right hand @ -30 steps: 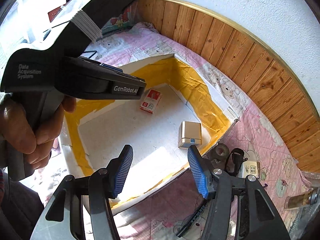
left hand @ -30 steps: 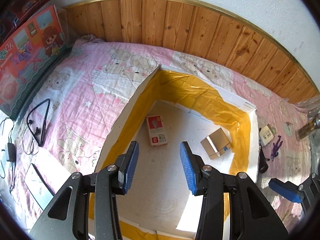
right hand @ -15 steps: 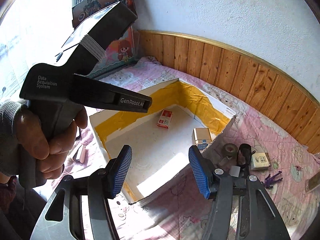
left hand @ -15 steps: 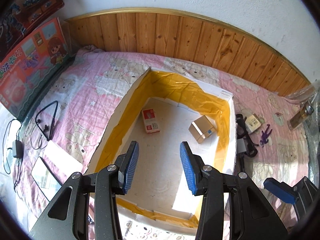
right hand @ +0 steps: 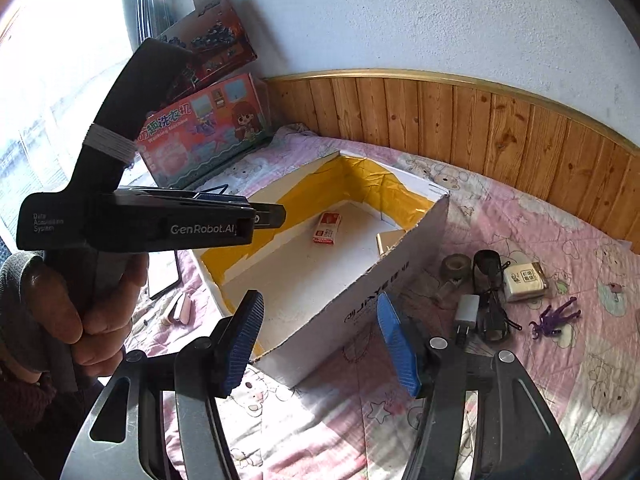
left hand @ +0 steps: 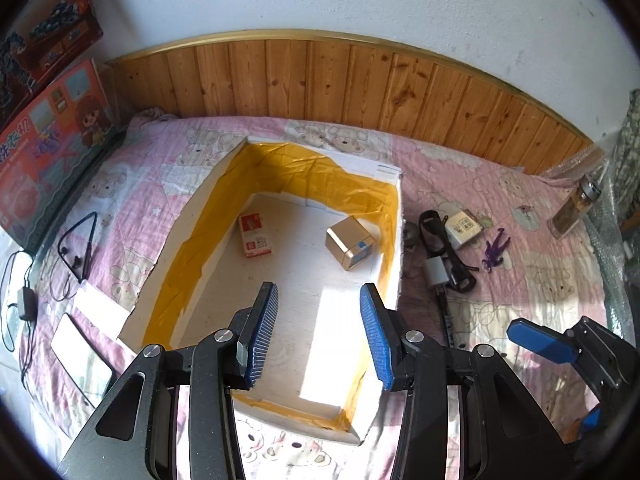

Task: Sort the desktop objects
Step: 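Open both grippers to release the boxes and lift away, then close the left gripper on the black marker while the right gripper grasps the black glasses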

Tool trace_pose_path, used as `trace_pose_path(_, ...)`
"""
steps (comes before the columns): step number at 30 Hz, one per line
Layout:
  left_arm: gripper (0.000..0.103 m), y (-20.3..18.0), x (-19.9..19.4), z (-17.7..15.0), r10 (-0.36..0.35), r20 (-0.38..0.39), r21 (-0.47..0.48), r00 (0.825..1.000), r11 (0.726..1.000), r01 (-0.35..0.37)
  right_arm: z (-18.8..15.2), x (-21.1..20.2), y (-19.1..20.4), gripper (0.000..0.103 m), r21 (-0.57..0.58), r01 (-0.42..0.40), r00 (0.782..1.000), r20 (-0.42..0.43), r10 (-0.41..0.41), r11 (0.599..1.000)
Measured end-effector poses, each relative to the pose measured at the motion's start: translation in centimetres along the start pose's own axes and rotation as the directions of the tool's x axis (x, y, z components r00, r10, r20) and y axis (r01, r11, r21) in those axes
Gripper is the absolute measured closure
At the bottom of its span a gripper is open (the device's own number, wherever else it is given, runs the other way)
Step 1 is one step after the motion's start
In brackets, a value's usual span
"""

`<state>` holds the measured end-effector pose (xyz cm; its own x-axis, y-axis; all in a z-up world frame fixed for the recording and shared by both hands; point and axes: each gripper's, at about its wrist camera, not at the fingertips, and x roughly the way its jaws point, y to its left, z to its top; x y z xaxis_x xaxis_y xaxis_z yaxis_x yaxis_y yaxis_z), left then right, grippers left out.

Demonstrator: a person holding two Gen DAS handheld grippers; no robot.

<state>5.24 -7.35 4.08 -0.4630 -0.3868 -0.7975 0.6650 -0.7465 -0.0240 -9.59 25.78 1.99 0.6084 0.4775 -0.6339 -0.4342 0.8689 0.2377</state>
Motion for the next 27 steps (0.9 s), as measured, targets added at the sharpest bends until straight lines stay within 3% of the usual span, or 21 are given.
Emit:
trace_pose_path(7,0.058,-5.9,0.4,-0.7,-0.073,-0.012,0.118,0.997,0.990,0.074,-1.3,-0.7,-5.4,0.042,0.083,0.071,0.997,-0.032,-0.068,0.994)
trace_pose_path(13,0.058,-9.6,2.8,-1.9,-0.111,-0.086,0.178,0.990,0.976,0.124,-4.1,2.2,-10.0,0.050,0.135,0.174,0.973,-0.175,-0.149,0.976)
trace_pose_path(19,0.058,-12.2,5.7,-4.2,-0.127,-0.171,0.188,0.977,0.969,0.159,-5.3,4.3,-14.0,0.052,0.160,0.247,0.948,-0.243,-0.204,0.956)
trace_pose_path(22,0.058,-13.1,7.7,-5.5,-0.131,-0.211,0.152,0.969,0.975,0.164,-4.9,5.6,-16.3,0.053,0.193,0.249,0.949,-0.243,-0.200,0.949)
trace_pose_path(27,0.058,-14.0,11.6,-6.8,-0.147,-0.244,0.064,0.958,0.984,0.167,-2.6,9.2,-17.6,0.054,0.133,0.237,0.950,-0.237,-0.201,0.962)
